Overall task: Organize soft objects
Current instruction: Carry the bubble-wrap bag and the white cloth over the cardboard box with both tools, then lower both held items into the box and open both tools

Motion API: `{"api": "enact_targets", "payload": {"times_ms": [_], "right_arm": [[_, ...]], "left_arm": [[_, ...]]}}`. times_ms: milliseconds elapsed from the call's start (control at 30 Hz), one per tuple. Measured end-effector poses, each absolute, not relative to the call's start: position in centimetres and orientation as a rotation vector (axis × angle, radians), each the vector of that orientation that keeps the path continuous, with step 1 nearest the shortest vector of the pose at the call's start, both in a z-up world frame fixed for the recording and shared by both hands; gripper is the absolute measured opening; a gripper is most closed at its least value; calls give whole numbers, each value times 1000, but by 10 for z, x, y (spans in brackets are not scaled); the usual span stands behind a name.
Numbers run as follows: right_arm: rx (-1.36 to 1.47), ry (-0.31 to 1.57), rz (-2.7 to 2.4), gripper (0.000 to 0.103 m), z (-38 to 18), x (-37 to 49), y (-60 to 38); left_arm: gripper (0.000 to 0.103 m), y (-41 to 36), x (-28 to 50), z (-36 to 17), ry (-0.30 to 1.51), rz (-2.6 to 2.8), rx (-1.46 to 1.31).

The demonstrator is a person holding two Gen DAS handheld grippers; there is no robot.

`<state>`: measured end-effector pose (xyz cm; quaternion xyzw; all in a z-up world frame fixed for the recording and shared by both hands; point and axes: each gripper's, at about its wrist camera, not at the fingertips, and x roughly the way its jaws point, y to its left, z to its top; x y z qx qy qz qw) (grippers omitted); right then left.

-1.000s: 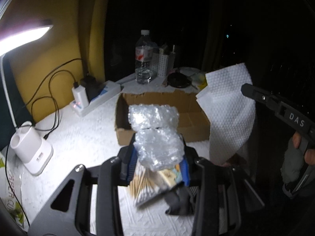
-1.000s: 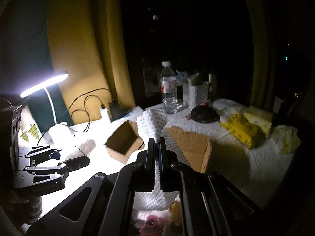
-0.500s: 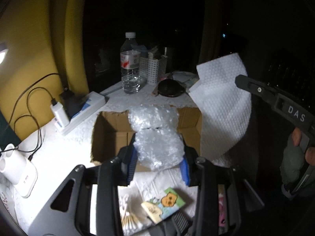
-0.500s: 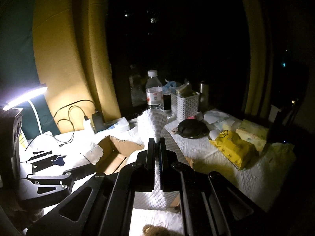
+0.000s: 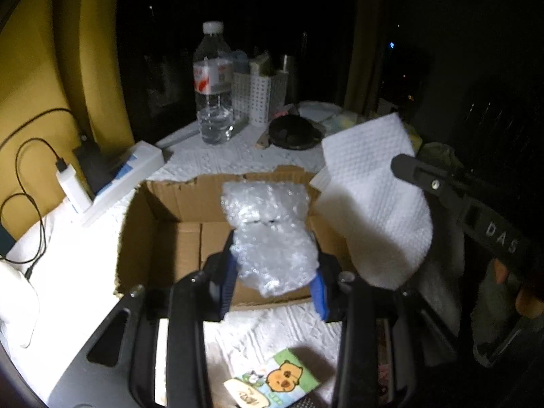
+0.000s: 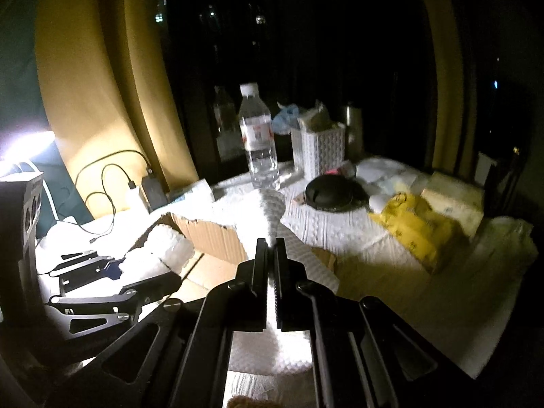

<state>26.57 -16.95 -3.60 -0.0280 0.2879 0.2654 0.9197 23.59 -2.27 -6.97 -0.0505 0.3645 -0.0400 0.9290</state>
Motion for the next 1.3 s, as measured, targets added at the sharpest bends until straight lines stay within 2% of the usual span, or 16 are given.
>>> {"api": "enact_targets", "payload": {"times_ms": [600, 700, 733, 767, 800, 967, 1000, 1033, 1100, 1300], "right_arm": [[-71, 768, 511, 3, -98, 310, -160], [-77, 736, 508, 12, -96, 305, -162], [-73, 722, 506, 27, -92, 302, -164], [-74, 707, 500, 42, -89, 300, -166], [-75, 693, 494, 45, -85, 298, -169], [-86, 659, 458, 46, -73, 287, -180], [-86, 662, 452, 46, -73, 285, -183], [-86, 665, 447, 46, -73, 283, -184], [-91, 675, 429, 46, -77, 280, -188], [-52, 724, 410, 46, -92, 272, -202]], "left_arm": [[40, -30, 260, -107, 864, -75, -126], [45, -29, 260, -108, 875, -74, -129], [52, -29, 259, -108, 875, -74, -130], [53, -29, 259, -108, 871, -76, -136], [53, -29, 259, -108, 870, -77, -139], [54, -29, 255, -104, 858, -79, -141], [57, -29, 255, -103, 857, -81, -141], [64, -29, 254, -102, 854, -82, -141], [67, -27, 249, -99, 843, -85, -149], [68, -24, 237, -92, 829, -87, -144]]}}
